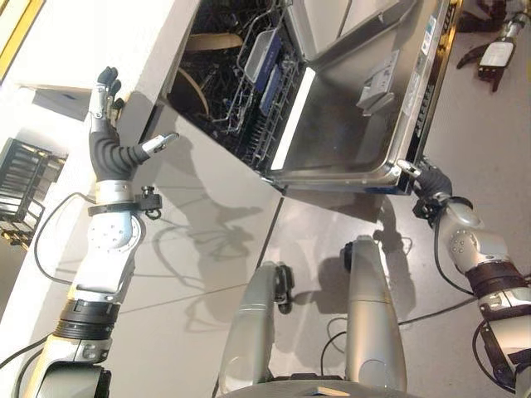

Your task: Pick up plates and place into dishwasher.

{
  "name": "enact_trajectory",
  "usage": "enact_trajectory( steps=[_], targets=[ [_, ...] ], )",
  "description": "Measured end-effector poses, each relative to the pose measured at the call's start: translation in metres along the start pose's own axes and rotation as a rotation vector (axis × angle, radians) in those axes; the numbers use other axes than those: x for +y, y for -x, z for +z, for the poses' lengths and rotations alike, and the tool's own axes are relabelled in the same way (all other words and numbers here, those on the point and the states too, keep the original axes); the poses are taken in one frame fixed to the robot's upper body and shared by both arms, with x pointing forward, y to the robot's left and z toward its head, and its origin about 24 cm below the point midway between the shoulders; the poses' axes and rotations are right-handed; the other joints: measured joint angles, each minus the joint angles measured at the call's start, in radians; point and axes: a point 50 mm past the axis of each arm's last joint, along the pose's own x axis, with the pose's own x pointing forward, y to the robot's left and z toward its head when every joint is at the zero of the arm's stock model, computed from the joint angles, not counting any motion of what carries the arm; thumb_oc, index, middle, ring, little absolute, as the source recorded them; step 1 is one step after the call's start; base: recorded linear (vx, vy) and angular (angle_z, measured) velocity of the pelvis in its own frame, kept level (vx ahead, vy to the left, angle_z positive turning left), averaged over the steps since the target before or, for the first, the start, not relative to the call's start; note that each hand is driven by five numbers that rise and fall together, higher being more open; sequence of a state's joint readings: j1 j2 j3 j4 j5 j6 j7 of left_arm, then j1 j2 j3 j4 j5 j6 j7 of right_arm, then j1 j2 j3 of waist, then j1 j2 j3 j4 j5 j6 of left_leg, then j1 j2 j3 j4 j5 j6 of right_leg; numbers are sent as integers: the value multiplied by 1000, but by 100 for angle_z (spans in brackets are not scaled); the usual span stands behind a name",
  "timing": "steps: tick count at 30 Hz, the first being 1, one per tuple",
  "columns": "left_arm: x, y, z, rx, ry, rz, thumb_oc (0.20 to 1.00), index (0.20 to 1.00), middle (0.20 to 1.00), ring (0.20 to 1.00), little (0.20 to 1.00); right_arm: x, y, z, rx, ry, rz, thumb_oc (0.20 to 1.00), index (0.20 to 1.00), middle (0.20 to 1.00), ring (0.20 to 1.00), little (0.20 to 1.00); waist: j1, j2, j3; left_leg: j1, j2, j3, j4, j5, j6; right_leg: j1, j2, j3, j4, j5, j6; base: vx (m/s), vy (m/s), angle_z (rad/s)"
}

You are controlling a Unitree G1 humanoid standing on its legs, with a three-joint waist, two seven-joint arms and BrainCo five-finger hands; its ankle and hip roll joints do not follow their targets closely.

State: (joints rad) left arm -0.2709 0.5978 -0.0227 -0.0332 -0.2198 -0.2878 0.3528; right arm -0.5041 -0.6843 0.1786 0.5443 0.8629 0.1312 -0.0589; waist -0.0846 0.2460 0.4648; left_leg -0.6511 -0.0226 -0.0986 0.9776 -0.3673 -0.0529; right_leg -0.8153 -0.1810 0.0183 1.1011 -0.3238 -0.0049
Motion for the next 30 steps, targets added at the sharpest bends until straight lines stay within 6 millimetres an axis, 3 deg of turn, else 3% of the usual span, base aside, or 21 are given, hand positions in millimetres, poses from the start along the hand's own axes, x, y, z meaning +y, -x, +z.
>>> enact_trajectory(
  steps=[6, 14, 17, 19, 21, 25, 30],
  targets=[
    [-21, -2, 1, -4, 50, -77, 1000, 1000, 1000, 1000, 1000, 13, 3, 0, -19, 15, 90, 1000, 1000, 1000, 1000, 1000, 19, -18, 12, 80, 9, -36, -81, 36, -9, 115, 0, -61, -101, 0, 1, 70, 1, 8],
    [-48, -4, 10, -38, 85, -206, 1000, 1000, 1000, 1000, 1000, 52, 6, 4, -110, -23, 256, 1000, 1000, 1000, 1000, 1000, 74, -91, 4, 152, 18, -58, -199, 100, 4, 233, -19, -147, -222, 10, -5, 41, -14, 17],
    [-43, -8, 5, -19, 68, -176, 1000, 1000, 1000, 1000, 1000, 64, 7, 6, -152, -53, 308, 1000, 1000, 1000, 1000, 1000, 111, -117, -18, 176, 20, -64, -254, 118, 15, 283, -33, -187, -272, 14, 0, 106, -9, 30],
    [-51, -1, 2, 2, 85, -203, 1000, 1000, 1000, 1000, 1000, 71, 8, 5, -167, -73, 333, 1000, 1000, 1000, 1000, 1000, 135, -142, -40, 198, 7, -50, -269, 127, 25, 319, -44, -195, -289, 15, -2, 138, -26, 48],
    [-63, 9, 1, 21, 115, -250, 1000, 1000, 1000, 1000, 1000, 86, 11, 10, -213, -104, 399, 1000, 1000, 1000, 1000, 1000, 152, -166, -60, 237, 4, -51, -313, 143, -14, 361, -46, -195, -311, 21, 9, 127, -53, 42],
    [-79, 31, -6, 86, 170, -308, 1000, 1000, 1000, 1000, 1000, 117, 19, 36, -349, -150, 534, 1000, 1000, 1000, 1000, 1000, 169, -187, -108, 301, 18, -48, -410, 172, -21, 451, -25, -202, -400, 46, 16, 98, -94, 45],
    [-84, 51, -12, 150, 184, -360, 1000, 1000, 1000, 1000, 1000, 124, 22, 47, -403, -162, 551, 1000, 1000, 1000, 1000, 1000, 193, -204, -145, 386, 57, -38, -531, 215, -51, 556, 7, -241, -534, 88, 23, 37, -125, 10]
  ],
)
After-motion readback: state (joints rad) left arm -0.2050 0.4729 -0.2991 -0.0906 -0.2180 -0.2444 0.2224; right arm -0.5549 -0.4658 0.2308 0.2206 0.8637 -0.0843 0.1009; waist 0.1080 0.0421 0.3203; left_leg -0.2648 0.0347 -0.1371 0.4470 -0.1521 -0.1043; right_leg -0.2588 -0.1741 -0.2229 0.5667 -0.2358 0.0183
